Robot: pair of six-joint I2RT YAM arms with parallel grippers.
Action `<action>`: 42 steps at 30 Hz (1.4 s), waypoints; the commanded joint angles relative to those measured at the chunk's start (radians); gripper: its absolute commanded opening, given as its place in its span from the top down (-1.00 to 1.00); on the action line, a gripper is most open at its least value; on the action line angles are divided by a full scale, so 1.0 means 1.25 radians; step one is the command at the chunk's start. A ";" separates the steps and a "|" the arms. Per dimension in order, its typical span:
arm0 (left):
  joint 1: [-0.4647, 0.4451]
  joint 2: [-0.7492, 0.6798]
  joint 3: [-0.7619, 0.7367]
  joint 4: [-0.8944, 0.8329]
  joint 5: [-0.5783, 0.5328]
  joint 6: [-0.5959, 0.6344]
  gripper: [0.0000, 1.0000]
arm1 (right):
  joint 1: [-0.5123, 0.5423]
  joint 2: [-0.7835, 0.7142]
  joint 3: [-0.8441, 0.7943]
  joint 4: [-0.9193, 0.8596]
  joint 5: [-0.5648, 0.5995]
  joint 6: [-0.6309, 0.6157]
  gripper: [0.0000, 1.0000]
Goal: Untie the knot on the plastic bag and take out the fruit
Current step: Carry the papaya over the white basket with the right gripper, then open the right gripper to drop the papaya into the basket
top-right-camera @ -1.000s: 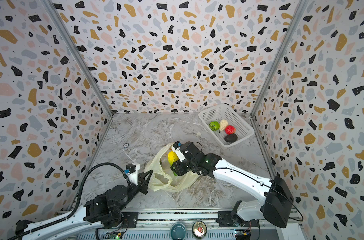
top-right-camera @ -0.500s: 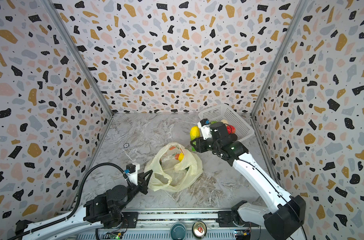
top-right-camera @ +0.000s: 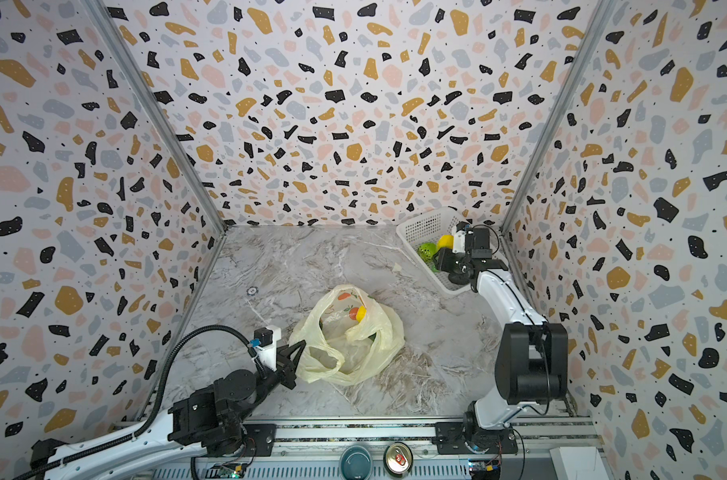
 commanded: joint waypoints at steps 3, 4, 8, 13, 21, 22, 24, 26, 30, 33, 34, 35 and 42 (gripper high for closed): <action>-0.004 0.002 -0.006 0.052 0.002 0.006 1.00 | -0.019 0.097 0.134 0.005 0.068 -0.021 0.04; -0.004 0.003 -0.005 0.052 0.000 0.007 1.00 | -0.019 0.121 0.161 -0.010 0.080 -0.029 0.04; -0.004 0.000 0.002 0.047 0.000 0.009 1.00 | -0.019 0.200 0.242 -0.066 0.103 -0.065 -0.06; -0.004 -0.005 0.004 0.044 -0.005 0.009 1.00 | -0.010 0.221 0.254 -0.092 0.144 -0.098 -0.36; -0.004 -0.003 0.005 0.040 -0.004 0.008 1.00 | 0.003 0.199 0.243 -0.097 0.173 -0.109 -0.63; -0.004 -0.004 0.005 0.040 -0.004 0.008 1.00 | 0.004 0.196 0.243 -0.097 0.166 -0.107 -0.63; -0.004 -0.004 0.004 0.039 -0.004 0.008 1.00 | 0.007 0.190 0.245 -0.096 0.158 -0.104 -0.64; -0.004 -0.004 0.004 0.039 -0.004 0.008 1.00 | 0.011 0.184 0.247 -0.102 0.147 -0.101 -0.64; -0.004 -0.005 0.006 0.040 -0.005 0.010 1.00 | 0.020 0.149 0.238 -0.118 0.101 -0.094 -0.65; -0.004 -0.005 0.008 0.040 -0.005 0.013 1.00 | 0.036 0.100 0.206 -0.131 0.059 -0.091 -0.67; -0.004 -0.007 0.008 0.041 -0.004 0.013 1.00 | 0.043 0.077 0.192 -0.138 0.042 -0.091 -0.67; -0.004 -0.009 0.007 0.041 -0.004 0.013 1.00 | 0.051 0.059 0.178 -0.142 0.029 -0.091 -0.67; -0.004 -0.021 0.010 0.033 -0.010 0.019 1.00 | 0.146 -0.129 0.048 -0.207 -0.063 -0.114 -0.68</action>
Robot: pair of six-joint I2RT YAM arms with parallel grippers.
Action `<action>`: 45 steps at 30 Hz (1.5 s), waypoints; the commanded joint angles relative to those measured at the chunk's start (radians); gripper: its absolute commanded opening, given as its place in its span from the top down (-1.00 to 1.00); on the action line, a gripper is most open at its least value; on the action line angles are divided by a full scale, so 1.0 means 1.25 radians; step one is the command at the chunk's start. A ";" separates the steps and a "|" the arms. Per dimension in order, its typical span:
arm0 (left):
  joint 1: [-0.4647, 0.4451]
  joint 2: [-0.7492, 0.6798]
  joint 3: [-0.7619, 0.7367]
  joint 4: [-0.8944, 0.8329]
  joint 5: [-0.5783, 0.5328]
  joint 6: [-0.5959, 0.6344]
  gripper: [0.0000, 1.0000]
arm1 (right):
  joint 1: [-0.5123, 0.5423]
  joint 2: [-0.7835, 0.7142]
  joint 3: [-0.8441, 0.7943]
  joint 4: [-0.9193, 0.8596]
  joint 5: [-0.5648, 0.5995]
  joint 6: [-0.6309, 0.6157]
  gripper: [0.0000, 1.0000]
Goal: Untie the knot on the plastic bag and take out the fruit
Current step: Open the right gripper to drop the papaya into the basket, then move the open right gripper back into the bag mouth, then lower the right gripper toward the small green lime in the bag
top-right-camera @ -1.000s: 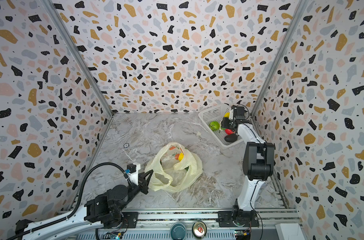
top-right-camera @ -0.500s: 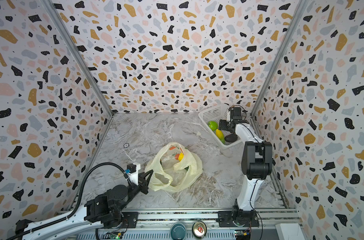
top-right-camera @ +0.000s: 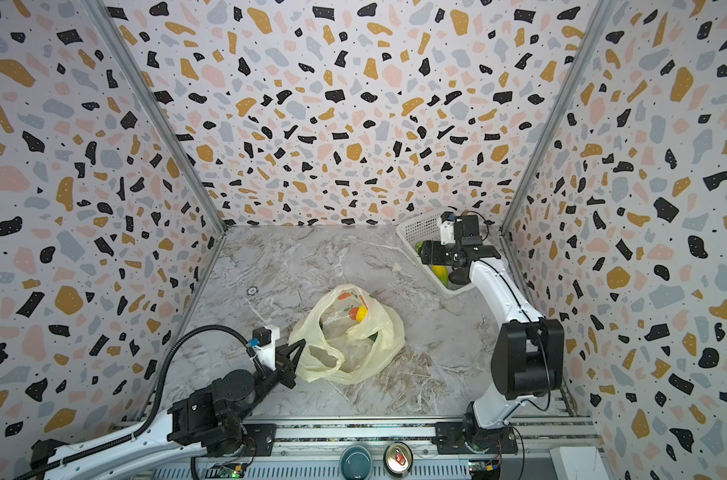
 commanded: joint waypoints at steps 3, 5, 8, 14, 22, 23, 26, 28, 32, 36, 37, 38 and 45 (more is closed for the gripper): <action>-0.004 -0.016 0.012 0.022 -0.009 0.017 1.00 | 0.091 -0.159 -0.096 -0.100 -0.081 -0.030 -0.75; -0.004 -0.016 0.015 0.017 -0.010 0.019 1.00 | 0.137 -0.203 -0.120 -0.127 -0.096 -0.035 -0.77; -0.004 -0.017 0.017 0.014 -0.012 0.022 1.00 | 0.218 -0.250 -0.141 -0.161 -0.104 -0.026 -0.78; -0.004 -0.022 0.012 0.019 -0.019 0.020 1.00 | 0.378 -0.296 -0.161 -0.126 -0.101 0.061 -0.80; -0.004 -0.023 0.016 0.020 -0.023 0.027 1.00 | 0.553 -0.258 -0.194 -0.028 -0.063 0.134 -0.79; -0.004 -0.023 0.016 0.020 -0.023 0.027 1.00 | 0.568 -0.250 -0.198 -0.017 -0.056 0.137 -0.79; -0.004 -0.028 0.013 0.019 -0.022 0.024 1.00 | 0.604 -0.227 -0.218 0.034 -0.020 0.149 -0.78; -0.004 -0.034 0.010 0.017 -0.020 0.022 1.00 | 0.620 -0.220 -0.245 0.083 0.008 0.152 -0.78; -0.004 -0.051 0.001 0.011 -0.021 0.018 1.00 | 0.632 -0.180 -0.278 0.157 0.054 0.158 -0.76; -0.004 -0.067 -0.004 -0.007 -0.014 0.015 1.00 | 0.644 -0.127 -0.289 0.218 0.078 0.152 -0.72; -0.004 -0.072 -0.006 -0.008 -0.012 0.014 1.00 | 0.644 -0.120 -0.291 0.234 0.073 0.156 -0.72; -0.004 -0.078 -0.009 -0.013 -0.011 0.010 1.00 | 0.648 -0.111 -0.293 0.248 0.070 0.157 -0.71; -0.004 -0.091 -0.024 -0.034 -0.009 -0.007 1.00 | 0.675 -0.046 -0.316 0.280 0.045 0.142 -0.69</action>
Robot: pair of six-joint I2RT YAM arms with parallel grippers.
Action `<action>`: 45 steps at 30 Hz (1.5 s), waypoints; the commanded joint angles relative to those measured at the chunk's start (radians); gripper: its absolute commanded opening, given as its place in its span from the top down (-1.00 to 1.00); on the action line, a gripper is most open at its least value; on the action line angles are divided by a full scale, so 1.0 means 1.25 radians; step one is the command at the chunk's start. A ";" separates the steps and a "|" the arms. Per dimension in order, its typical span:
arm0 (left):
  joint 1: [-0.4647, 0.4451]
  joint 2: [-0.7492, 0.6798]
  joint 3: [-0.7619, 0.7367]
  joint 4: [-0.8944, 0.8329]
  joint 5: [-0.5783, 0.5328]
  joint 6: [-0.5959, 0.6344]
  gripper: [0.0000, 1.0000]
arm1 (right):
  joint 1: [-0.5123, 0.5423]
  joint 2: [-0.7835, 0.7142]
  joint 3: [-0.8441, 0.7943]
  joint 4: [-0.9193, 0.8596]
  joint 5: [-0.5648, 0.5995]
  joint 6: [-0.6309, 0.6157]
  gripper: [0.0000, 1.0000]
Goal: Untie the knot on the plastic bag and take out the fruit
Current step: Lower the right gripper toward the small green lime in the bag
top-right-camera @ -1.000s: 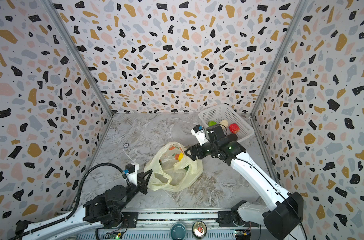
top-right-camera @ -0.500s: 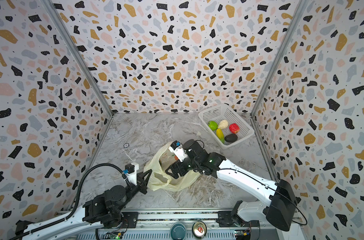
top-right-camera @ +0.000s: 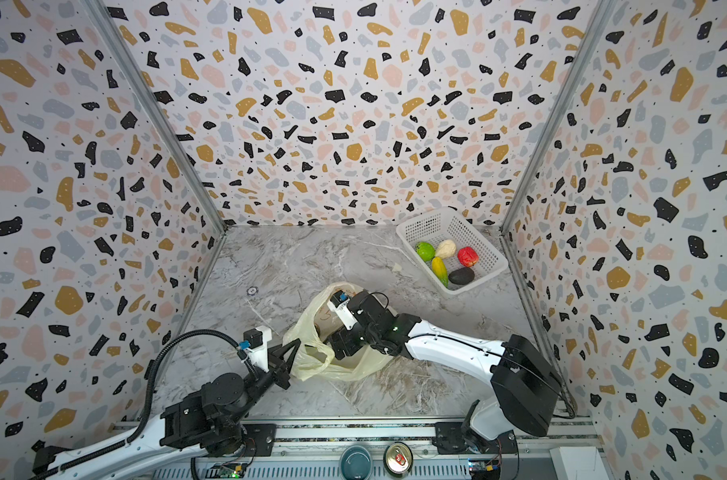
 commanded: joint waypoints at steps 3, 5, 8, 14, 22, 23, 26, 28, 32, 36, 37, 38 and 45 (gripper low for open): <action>-0.004 -0.005 -0.014 0.001 -0.012 -0.025 1.00 | 0.030 0.013 -0.026 -0.004 -0.028 -0.014 -0.68; -0.004 -0.003 -0.017 0.001 -0.007 -0.042 1.00 | 0.040 0.009 -0.041 -0.032 -0.037 -0.019 -0.68; -0.004 0.004 -0.019 -0.021 -0.008 -0.069 1.00 | 0.046 0.030 -0.045 -0.082 -0.061 -0.029 -0.68; -0.004 0.047 0.014 -0.113 -0.009 -0.129 1.00 | 0.051 0.100 -0.009 -0.081 -0.096 -0.043 -0.69; -0.004 0.046 0.027 -0.140 -0.044 -0.148 1.00 | 0.042 0.169 0.034 0.089 -0.023 0.030 -0.82; -0.004 0.038 0.023 -0.132 -0.045 -0.147 1.00 | 0.034 0.182 0.033 0.119 -0.020 0.045 -0.83; -0.004 0.031 0.022 -0.114 -0.040 -0.138 1.00 | -0.001 0.218 0.013 0.210 -0.032 0.097 -0.84; -0.004 0.035 0.023 -0.100 -0.034 -0.127 1.00 | -0.012 0.241 0.006 0.271 -0.037 0.126 -0.84; -0.003 0.048 0.022 -0.070 -0.035 -0.112 1.00 | -0.013 0.288 0.012 0.375 -0.039 0.187 -0.84; -0.004 0.063 0.019 -0.040 -0.035 -0.102 1.00 | -0.013 0.312 0.015 0.448 -0.041 0.216 -0.85; -0.004 0.065 0.019 -0.036 -0.036 -0.098 1.00 | -0.013 0.317 0.018 0.453 -0.039 0.215 -0.87; -0.004 0.068 0.019 -0.029 -0.038 -0.093 1.00 | -0.012 0.320 0.023 0.453 -0.033 0.214 -0.90; -0.004 0.088 0.002 0.024 -0.037 -0.067 1.00 | -0.002 0.338 0.056 0.435 0.024 0.216 -1.00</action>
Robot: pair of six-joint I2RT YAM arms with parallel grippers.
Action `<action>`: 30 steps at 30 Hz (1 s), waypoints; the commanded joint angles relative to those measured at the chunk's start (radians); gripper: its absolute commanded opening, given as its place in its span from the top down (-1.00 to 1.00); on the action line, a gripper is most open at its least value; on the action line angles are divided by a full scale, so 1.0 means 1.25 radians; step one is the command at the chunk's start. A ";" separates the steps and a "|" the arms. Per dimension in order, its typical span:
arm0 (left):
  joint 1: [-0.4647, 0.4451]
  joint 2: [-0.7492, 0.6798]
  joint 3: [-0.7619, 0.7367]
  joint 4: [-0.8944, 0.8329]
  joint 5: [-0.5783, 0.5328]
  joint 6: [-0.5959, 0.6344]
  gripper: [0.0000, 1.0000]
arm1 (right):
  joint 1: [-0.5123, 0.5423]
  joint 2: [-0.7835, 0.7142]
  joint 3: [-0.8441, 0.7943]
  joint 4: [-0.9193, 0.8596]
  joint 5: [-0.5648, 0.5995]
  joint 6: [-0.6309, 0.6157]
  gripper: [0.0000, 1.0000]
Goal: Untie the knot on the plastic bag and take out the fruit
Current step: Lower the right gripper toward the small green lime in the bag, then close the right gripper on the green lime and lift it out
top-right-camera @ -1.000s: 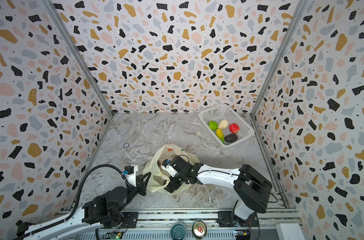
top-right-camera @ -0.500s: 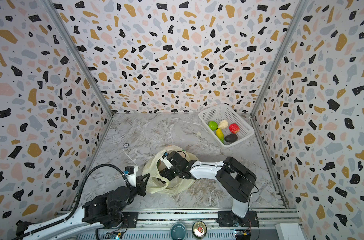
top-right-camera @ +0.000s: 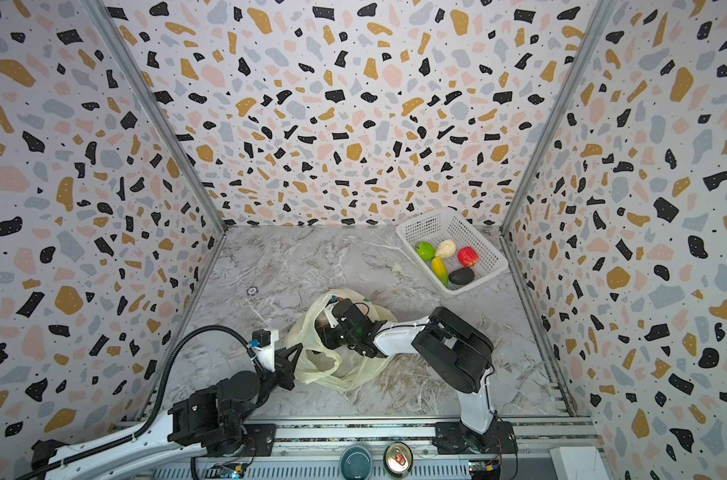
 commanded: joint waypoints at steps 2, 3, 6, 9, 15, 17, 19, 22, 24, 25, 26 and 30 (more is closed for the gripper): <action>-0.004 0.007 -0.004 0.079 -0.009 0.026 1.00 | 0.007 0.019 0.047 0.009 0.050 0.022 -0.99; -0.004 0.009 -0.005 0.084 -0.007 0.028 1.00 | 0.008 0.025 0.054 0.009 0.057 0.026 -0.98; -0.004 0.014 -0.016 0.101 0.002 0.029 1.00 | 0.014 0.047 0.084 0.005 0.075 0.035 -0.98; -0.004 0.013 -0.024 0.111 0.015 0.030 1.00 | 0.025 0.074 0.127 -0.023 0.100 0.035 -0.98; -0.004 -0.009 -0.025 0.071 0.033 0.028 1.00 | 0.041 0.139 0.212 -0.085 0.143 0.032 -1.00; -0.004 -0.027 -0.024 0.050 0.032 0.024 1.00 | 0.045 0.152 0.224 -0.116 0.167 0.026 -0.99; -0.004 -0.046 -0.024 0.026 0.029 0.020 1.00 | 0.044 0.155 0.218 -0.133 0.195 0.027 -0.96; -0.004 -0.069 -0.026 -0.005 0.026 0.008 1.00 | 0.033 0.140 0.192 -0.140 0.226 0.027 -0.92; -0.004 -0.079 -0.029 -0.017 0.029 0.003 1.00 | 0.025 0.122 0.170 -0.135 0.241 0.027 -0.84; -0.004 -0.081 -0.031 -0.023 0.028 -0.001 1.00 | 0.022 0.116 0.163 -0.135 0.246 0.027 -0.79; -0.004 -0.081 -0.033 -0.025 0.032 -0.002 1.00 | 0.019 0.112 0.158 -0.136 0.247 0.026 -0.76; -0.004 -0.078 -0.037 -0.031 0.028 -0.010 1.00 | 0.007 0.092 0.132 -0.147 0.246 0.029 -0.73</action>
